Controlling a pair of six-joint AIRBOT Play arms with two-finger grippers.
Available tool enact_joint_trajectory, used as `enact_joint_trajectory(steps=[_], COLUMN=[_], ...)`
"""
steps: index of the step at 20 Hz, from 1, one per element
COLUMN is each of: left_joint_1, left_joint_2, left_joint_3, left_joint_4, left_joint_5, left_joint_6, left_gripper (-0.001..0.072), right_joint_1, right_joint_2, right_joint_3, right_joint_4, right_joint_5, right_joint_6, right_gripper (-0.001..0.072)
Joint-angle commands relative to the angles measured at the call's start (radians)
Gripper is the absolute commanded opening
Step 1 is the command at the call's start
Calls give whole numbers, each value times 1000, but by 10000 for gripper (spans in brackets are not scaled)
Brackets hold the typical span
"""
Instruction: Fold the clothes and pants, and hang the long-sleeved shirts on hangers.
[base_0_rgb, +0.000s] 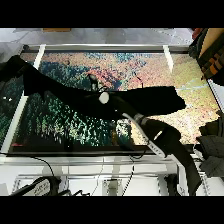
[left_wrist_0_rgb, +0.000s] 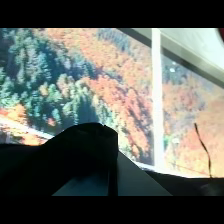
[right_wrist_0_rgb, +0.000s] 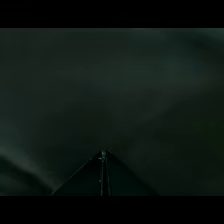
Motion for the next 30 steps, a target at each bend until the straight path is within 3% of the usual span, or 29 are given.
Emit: enact_joint_trajectory(steps=[1, 9, 12, 20, 26, 27, 28, 29, 30], left_joint_1=[0, -94, -217, -587, -663, -661, -660, -656, -648], left_joint_2=[-22, -180, -241, -345, -464, -475, -479, -478, -473], left_joint_3=[-1, -1, -1, -1, -1, -1, -1, -1, 0], left_joint_4=[-27, -28, -28, -26, -27, -27, -27, -28, -28], left_joint_5=[-1, 6, 6, -10, -202, -231, -251, -261, -264], left_joint_6=[16, 16, 92, 105, 105, 105, 105, 105, 105], left_gripper=[9, 9, 8, 8, 10, 66, 308, 604, 670], right_joint_1=[81, -60, -188, -505, -600, -605, -605, -605, -605], right_joint_2=[-62, -15, 26, 103, 148, 149, 149, 149, 149], right_joint_3=[64, 66, 66, 66, 66, 66, 66, 66, 66], right_joint_4=[-26, -136, -171, -251, -262, -264, -266, -266, -266], right_joint_5=[38, 211, 321, 630, 716, 715, 715, 715, 715], right_joint_6=[20, 19, 18, 17, -10, -10, -10, -10, -10], right_gripper=[17, 17, 18, 18, 18, 18, 18, 18, 18])
